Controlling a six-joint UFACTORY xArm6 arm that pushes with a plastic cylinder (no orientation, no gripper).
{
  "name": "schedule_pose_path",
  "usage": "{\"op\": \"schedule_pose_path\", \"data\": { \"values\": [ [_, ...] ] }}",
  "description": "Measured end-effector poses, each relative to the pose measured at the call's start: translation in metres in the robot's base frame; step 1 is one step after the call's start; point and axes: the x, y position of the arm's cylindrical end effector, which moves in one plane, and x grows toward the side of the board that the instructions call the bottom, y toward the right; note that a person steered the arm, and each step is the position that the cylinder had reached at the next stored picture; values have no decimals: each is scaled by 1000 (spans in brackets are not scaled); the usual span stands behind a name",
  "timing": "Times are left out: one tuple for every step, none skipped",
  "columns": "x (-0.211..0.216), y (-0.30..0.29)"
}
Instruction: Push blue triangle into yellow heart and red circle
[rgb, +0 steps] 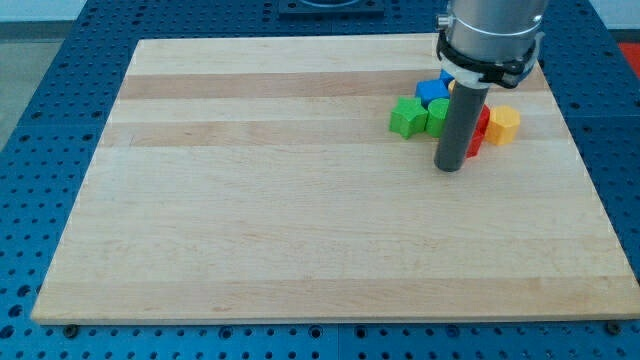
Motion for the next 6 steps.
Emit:
{"op": "schedule_pose_path", "data": {
  "values": [
    [3,-6],
    [36,-64],
    [57,-119],
    [49,-157],
    [-10,-159],
    [-73,-126]
  ]
}}
